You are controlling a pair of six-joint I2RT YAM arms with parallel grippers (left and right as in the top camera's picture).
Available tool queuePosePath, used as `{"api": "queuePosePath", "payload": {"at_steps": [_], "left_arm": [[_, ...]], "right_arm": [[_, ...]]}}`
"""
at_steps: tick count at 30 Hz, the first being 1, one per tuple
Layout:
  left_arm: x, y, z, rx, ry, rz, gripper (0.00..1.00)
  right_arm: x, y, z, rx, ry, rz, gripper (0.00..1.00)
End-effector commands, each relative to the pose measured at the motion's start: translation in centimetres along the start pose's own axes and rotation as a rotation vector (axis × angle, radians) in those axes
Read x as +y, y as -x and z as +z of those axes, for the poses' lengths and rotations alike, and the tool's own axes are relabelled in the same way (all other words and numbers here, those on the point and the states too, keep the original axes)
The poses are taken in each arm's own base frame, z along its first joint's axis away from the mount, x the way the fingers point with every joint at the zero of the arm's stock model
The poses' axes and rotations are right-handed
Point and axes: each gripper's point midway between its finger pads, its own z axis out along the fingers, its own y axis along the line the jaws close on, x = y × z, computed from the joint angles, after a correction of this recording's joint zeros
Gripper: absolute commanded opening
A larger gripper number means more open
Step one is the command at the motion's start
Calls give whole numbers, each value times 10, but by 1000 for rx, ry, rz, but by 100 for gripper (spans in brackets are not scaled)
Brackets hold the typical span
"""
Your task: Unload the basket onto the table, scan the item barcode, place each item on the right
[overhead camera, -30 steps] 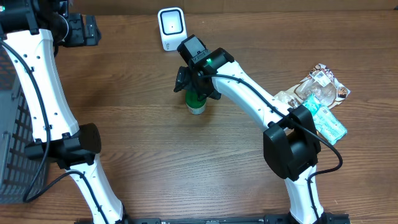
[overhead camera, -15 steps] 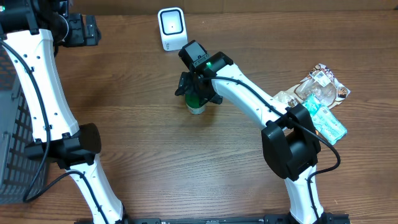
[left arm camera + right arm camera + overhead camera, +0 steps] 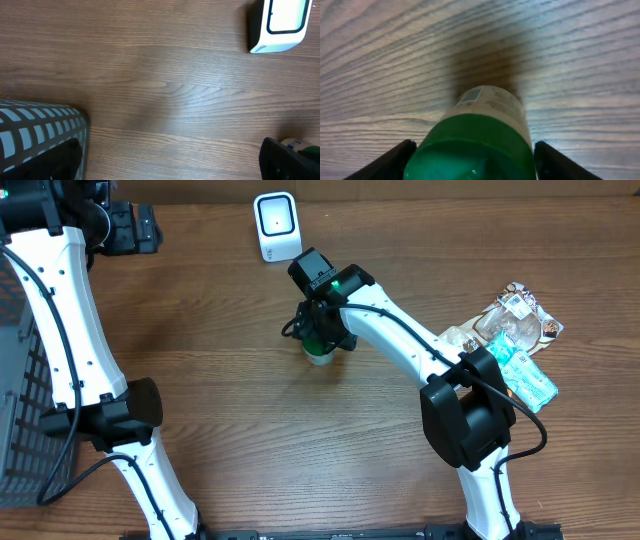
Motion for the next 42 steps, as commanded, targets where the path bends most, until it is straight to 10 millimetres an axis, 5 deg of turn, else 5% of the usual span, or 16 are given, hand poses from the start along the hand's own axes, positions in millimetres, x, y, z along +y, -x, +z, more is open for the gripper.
{"api": "queuePosePath", "payload": {"at_steps": [1,14,23,28,37,42], "left_arm": [[-3,2,-16,-35,1,18,100],[-3,2,-16,-35,1,18,100],[-3,2,-16,-35,2,18,100],[-3,2,-16,-35,2,18,100],[-3,2,-16,-35,2,18,100],[-3,2,-16,-35,2,18,100]], "right_arm": [[2,0,-10,-18,6,-88,67],[2,-1,-11,-14,-1,-730,64],[17,-26,-11,9,6,-1471,64],[31,-43,-12,14,100,-1698,68],[35,-45,-14,0,131,-1790,85],[53,-30,-34,-65,136,-1520,100]]}}
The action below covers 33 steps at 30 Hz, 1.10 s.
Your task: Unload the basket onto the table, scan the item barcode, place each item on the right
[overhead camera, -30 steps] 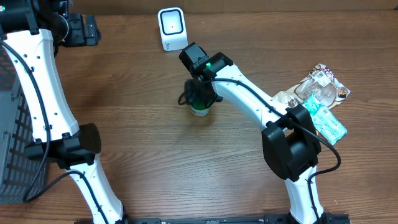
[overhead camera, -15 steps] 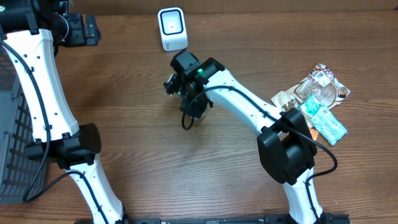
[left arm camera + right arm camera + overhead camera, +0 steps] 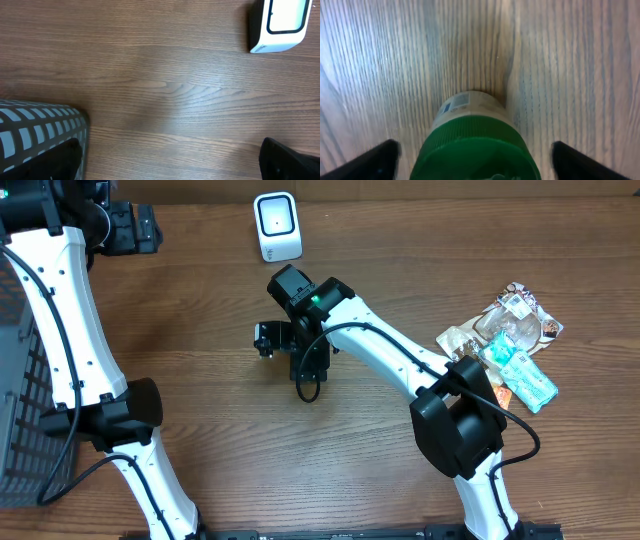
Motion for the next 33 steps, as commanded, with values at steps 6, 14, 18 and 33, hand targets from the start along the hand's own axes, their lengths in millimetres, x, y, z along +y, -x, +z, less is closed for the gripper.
{"api": "queuePosePath", "payload": {"at_steps": [6,14,18,33], "left_arm": [[-3,2,-16,-36,1,18,100],[-3,2,-16,-36,2,18,100],[-3,2,-16,-36,2,18,99],[-3,2,-16,-36,1,18,100]], "right_arm": [[-22,28,-51,-122,-41,743,100],[-18,2,-30,-35,-85,1154,100],[-25,-8,-16,-29,-140,1187,100],[-24,-28,-8,22,-154,1209,70]]}}
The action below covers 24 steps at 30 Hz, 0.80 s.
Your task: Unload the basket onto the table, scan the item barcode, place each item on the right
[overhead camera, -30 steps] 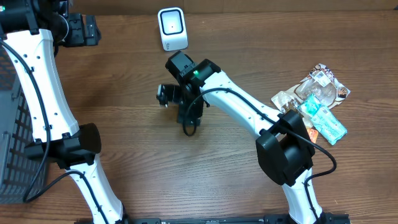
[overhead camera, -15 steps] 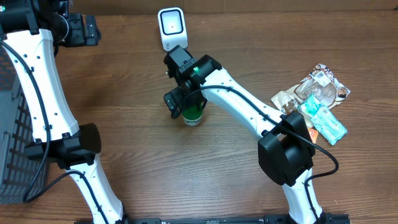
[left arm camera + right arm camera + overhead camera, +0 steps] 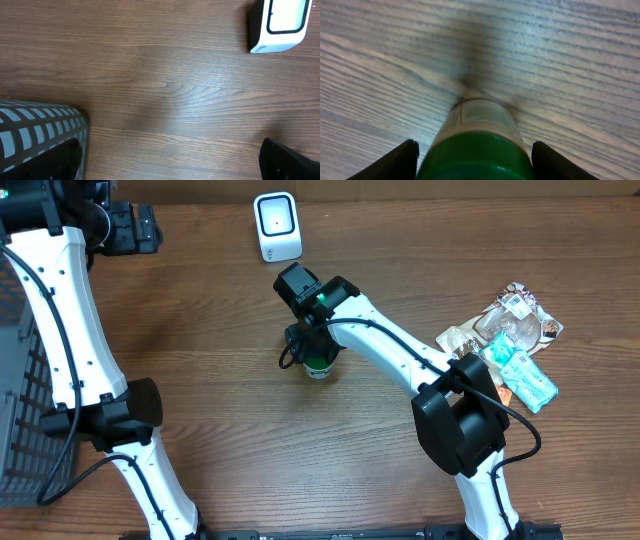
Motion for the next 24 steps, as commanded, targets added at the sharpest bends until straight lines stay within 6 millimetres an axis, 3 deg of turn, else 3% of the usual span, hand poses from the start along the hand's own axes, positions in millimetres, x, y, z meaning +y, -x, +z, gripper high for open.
{"api": "queuePosePath", "payload": {"at_steps": [1,6,24], "left_arm": [[-3,2,-16,-36,2,18,99],[-3,2,-16,-36,1,18,100],[-3,2,-16,-36,2,18,99]], "right_arm": [[-4,4,-13,-17,-1,16,70],[-6,0,-24,8,-10,14,70],[-11,-16,-20,69,-30,-61,74]]}}
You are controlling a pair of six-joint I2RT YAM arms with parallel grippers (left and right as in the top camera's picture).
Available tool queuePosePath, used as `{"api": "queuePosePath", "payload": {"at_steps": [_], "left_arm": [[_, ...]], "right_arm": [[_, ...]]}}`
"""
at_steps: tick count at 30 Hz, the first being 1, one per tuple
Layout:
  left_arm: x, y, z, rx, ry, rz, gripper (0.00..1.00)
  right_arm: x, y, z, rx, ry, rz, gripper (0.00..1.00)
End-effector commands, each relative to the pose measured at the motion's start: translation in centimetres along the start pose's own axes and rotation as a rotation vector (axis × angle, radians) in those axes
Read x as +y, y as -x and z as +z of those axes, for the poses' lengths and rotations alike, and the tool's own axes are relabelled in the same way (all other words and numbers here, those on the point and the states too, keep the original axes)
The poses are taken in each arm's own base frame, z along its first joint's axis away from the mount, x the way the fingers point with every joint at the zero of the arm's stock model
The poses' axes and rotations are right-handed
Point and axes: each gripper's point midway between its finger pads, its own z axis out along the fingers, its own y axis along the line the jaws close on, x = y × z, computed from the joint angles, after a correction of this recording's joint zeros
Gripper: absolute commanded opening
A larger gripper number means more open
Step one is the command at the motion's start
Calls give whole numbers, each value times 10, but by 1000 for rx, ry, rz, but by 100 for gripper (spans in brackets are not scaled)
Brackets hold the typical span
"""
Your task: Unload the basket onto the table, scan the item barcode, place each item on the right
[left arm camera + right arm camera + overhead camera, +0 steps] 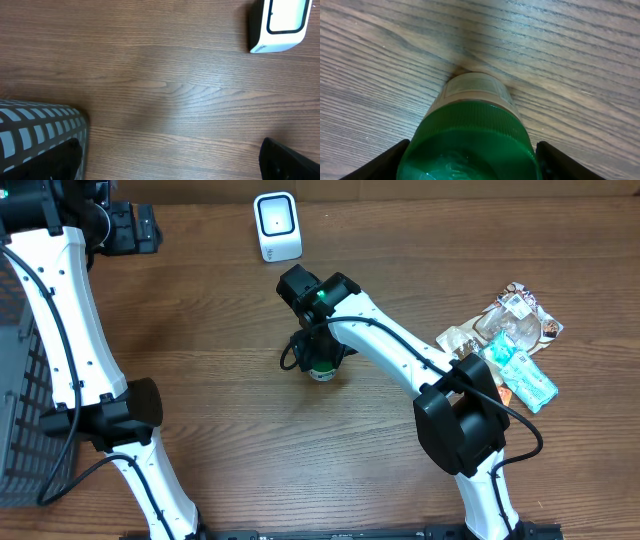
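A small bottle with a green cap and a pale label stands upright on the wooden table, seen in the overhead view as bottle. My right gripper comes down over it from above, shut on the green cap, with a finger on each side. In the overhead view the right gripper hides most of the bottle. The white scanner stands at the back, also seen as scanner. My left gripper is open over bare wood, far to the left.
A grey mesh basket stands at the left edge, with its corner in the left wrist view as basket. Several plastic packets lie at the right. The right arm's base sits near the front.
The green cap fills more of the right wrist view, so the gripper sits a little lower on it. The bottle stands at the same spot. The left arm has not moved.
The right gripper was shut on the bottle's cap in the middle of the table. Then its fingers stood wider apart with the wrist turned another way. After that it was shut on the cap again, as now. The left arm stayed still.
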Motion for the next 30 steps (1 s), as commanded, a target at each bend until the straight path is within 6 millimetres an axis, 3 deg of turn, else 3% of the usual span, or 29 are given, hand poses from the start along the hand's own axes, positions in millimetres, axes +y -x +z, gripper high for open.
{"api": "queuePosePath", "payload": {"at_steps": [1,4,9,17,24,30], "left_arm": [[-3,2,-16,-36,2,18,99],[-3,2,-16,-36,2,18,100],[-3,2,-16,-36,2,18,100],[-3,2,-16,-36,1,18,99],[-3,2,-16,-36,2,18,99],[-3,2,-16,-36,2,18,100]], "right_arm": [[-2,6,-12,-34,2,-48,69],[-2,8,-12,-44,2,-49,57],[0,13,-19,-64,9,-48,49],[11,29,-62,-122,78,-61,46],[50,39,-131,-201,525,-222,41],[42,47,-180,-225,929,-172,36]]}}
